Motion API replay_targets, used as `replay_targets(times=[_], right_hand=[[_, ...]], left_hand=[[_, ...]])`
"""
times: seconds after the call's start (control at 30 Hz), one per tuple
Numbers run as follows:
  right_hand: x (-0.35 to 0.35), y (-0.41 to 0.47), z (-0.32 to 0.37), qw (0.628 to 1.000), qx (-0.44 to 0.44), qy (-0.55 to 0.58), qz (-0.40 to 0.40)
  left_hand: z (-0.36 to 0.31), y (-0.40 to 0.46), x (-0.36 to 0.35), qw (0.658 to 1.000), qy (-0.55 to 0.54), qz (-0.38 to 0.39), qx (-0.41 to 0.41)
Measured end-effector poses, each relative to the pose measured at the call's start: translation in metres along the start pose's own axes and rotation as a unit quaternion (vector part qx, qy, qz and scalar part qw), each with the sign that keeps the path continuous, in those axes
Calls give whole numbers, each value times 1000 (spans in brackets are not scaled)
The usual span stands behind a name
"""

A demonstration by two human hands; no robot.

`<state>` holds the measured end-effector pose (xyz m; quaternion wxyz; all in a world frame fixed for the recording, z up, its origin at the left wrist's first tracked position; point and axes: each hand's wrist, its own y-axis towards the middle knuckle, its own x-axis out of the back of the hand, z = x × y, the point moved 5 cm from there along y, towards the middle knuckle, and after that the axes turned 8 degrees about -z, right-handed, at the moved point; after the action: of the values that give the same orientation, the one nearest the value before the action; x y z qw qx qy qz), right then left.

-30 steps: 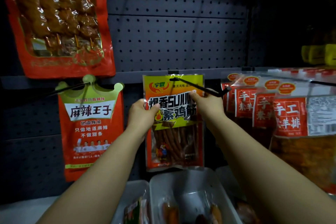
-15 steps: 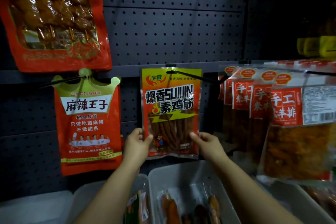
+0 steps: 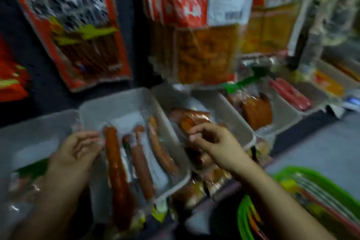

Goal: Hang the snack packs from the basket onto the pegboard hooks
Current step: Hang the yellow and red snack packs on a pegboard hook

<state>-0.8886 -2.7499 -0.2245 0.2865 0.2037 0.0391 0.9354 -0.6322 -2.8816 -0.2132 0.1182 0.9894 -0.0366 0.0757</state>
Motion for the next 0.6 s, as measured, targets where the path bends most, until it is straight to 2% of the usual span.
replay_targets(times=[0.1, 0.23, 0.43, 0.53, 0.6], right_hand=[[59, -58, -50, 997, -70, -6, -29], [135, -138, -137, 979, -157, -98, -82], [216, -234, -252, 927, -281, -212, -129], [229, -242, -288, 906, -299, -276, -113], [234, -229, -307, 897, -281, -328, -97]], left_hand=[[0, -65, -60, 996, -24, 81, -4], [7, -156, -166, 976, -35, 214, -2], [53, -262, -295, 905, 27, 425, 9], [85, -282, -343, 870, 86, 486, 12], [110, -288, -371, 846, 158, 509, 23]])
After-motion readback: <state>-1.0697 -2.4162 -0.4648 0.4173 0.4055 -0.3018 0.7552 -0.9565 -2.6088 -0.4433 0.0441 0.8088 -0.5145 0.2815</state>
